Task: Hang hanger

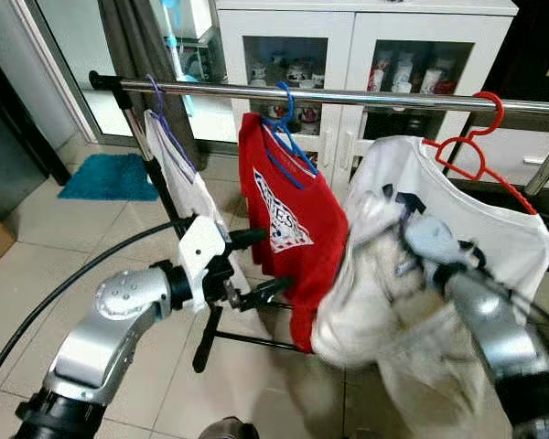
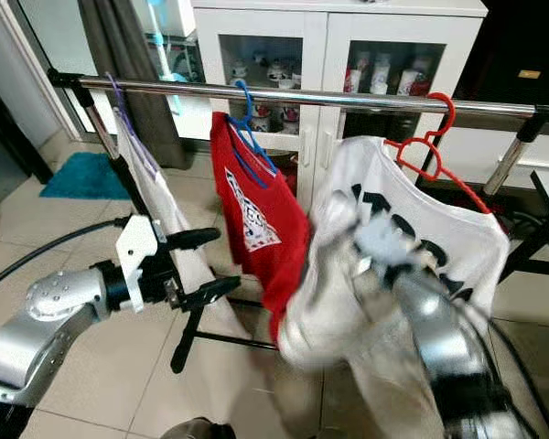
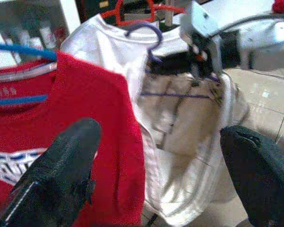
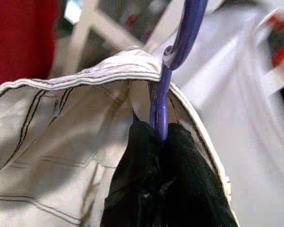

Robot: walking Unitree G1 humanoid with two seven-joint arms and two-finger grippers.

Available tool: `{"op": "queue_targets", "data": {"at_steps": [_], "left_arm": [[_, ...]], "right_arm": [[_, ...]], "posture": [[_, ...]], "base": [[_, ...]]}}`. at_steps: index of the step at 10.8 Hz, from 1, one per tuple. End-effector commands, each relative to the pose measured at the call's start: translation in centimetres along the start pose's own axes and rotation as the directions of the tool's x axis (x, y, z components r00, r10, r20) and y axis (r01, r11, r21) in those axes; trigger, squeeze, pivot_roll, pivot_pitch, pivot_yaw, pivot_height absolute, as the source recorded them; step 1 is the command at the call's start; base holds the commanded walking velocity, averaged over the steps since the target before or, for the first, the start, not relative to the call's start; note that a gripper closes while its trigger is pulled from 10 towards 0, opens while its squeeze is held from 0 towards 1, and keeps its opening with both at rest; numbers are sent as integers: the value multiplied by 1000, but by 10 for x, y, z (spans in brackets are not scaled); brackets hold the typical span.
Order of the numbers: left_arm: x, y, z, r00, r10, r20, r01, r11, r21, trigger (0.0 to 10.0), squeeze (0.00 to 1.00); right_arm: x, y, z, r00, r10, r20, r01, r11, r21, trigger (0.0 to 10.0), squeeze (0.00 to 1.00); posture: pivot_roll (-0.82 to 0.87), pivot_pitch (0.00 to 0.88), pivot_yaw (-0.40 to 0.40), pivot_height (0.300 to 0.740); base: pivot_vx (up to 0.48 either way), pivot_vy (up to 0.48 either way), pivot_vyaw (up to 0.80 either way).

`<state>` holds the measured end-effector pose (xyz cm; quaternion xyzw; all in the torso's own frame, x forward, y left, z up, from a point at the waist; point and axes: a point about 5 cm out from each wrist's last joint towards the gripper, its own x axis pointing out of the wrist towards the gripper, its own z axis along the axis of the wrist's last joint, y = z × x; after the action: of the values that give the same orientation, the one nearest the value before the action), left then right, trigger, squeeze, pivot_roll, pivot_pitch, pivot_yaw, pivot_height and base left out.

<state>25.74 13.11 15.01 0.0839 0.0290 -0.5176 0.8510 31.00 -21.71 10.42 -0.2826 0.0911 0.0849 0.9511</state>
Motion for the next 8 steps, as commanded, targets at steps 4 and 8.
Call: {"op": "queue_targets", "data": {"at_steps": [4,8], "left_arm": [[-1,10,17,997,19,71,-20,1000,12,10000,75],[2,12,27,995,15,96,-18,999,33,10000,75]], "right_arm": [[7,-26,71,940,-195,281,161,977,139,10000,0],[19,-32,88,915,-294,275,203,927,316,10000,0]], "posture": [[-106,30,74,740],[-100,38,75,740]], "base": [[0,0,0],[0,0,0]]}}
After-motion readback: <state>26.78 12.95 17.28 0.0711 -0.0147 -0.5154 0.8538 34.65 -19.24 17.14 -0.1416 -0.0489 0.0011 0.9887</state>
